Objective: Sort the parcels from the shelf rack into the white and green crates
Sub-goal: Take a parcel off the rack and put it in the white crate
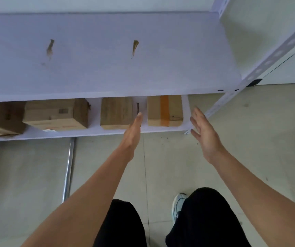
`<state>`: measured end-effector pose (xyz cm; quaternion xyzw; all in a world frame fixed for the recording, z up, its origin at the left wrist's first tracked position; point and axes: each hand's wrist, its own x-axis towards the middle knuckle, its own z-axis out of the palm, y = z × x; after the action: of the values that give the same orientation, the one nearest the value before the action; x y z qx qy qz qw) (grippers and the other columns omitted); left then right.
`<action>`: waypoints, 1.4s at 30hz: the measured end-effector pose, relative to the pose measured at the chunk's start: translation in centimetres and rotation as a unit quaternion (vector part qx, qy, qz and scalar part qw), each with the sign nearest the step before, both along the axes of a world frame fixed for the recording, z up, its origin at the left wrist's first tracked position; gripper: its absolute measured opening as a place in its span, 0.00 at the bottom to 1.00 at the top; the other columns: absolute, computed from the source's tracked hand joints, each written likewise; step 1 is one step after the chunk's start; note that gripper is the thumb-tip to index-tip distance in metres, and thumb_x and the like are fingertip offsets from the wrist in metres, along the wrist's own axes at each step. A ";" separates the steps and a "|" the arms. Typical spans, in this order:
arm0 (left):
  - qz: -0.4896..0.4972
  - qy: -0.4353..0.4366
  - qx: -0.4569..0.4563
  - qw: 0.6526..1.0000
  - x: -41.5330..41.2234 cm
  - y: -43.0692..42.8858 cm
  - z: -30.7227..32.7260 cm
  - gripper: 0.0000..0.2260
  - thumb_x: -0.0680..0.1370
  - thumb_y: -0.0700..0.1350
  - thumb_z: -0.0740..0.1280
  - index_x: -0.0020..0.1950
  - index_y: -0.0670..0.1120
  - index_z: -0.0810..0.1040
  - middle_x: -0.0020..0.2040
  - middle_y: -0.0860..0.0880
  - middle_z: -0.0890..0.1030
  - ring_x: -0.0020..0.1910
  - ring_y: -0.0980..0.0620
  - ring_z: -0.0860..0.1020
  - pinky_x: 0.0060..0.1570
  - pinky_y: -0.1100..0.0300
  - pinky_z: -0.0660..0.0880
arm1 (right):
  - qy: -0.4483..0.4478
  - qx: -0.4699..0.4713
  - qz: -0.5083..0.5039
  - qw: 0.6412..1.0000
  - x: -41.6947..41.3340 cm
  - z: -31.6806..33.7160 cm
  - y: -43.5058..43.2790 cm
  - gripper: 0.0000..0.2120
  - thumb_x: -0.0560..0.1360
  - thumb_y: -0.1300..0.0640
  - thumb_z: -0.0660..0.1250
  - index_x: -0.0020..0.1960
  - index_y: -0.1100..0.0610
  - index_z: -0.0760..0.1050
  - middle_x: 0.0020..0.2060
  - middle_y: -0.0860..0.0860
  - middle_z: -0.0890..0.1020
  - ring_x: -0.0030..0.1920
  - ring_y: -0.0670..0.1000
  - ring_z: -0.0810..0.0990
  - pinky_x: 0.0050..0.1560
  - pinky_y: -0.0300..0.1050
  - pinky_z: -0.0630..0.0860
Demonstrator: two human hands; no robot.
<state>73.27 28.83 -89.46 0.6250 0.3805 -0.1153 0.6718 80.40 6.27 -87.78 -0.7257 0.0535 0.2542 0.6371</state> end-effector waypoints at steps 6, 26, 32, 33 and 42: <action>0.002 -0.064 -0.005 0.998 5.2 2.2 -7.6 0.34 0.85 0.68 0.53 0.86 0.49 0.63 0.85 0.50 0.66 0.83 0.48 0.65 0.79 0.46 0.62 | -0.044 -0.009 0.005 0.999 6.1 -7.7 1.8 0.28 0.87 0.37 0.52 0.85 0.43 0.56 0.84 0.40 0.61 0.81 0.43 0.63 0.80 0.50 0.61; -0.010 -0.024 -0.025 0.999 17.2 2.3 -18.9 0.38 0.84 0.72 0.49 0.84 0.48 0.66 0.82 0.44 0.70 0.81 0.43 0.69 0.81 0.39 0.64 | 0.058 -0.087 0.005 0.994 17.6 -21.0 3.7 0.47 0.73 0.20 0.54 0.83 0.47 0.64 0.82 0.51 0.68 0.81 0.55 0.67 0.82 0.63 0.59; 0.075 -0.105 -0.046 0.991 16.3 3.0 -18.1 0.35 0.85 0.71 0.50 0.78 0.49 0.75 0.70 0.49 0.83 0.69 0.48 0.80 0.76 0.40 0.70 | -0.015 -0.006 -0.045 0.999 17.3 -20.0 3.4 0.28 0.83 0.29 0.51 0.70 0.43 0.78 0.65 0.42 0.83 0.67 0.46 0.80 0.74 0.53 0.72; 0.075 -0.120 -0.044 0.989 16.1 3.1 -17.9 0.35 0.85 0.71 0.49 0.78 0.50 0.75 0.71 0.50 0.82 0.71 0.48 0.78 0.77 0.39 0.68 | -0.027 0.011 -0.054 0.998 17.3 -19.8 3.4 0.26 0.84 0.31 0.50 0.69 0.42 0.77 0.62 0.40 0.83 0.65 0.44 0.81 0.73 0.50 0.73; 0.071 -0.162 -0.037 0.984 14.0 2.4 -16.4 0.31 0.86 0.68 0.48 0.76 0.53 0.77 0.73 0.56 0.80 0.73 0.54 0.76 0.79 0.38 0.62 | -0.070 0.080 -0.101 0.989 15.7 -19.5 3.1 0.27 0.86 0.33 0.50 0.67 0.45 0.81 0.61 0.42 0.86 0.66 0.47 0.82 0.64 0.49 0.77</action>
<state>87.27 31.21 -105.82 0.5815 0.3057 0.0214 0.7536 96.12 9.32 -107.28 -0.6790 0.0614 0.1411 0.7179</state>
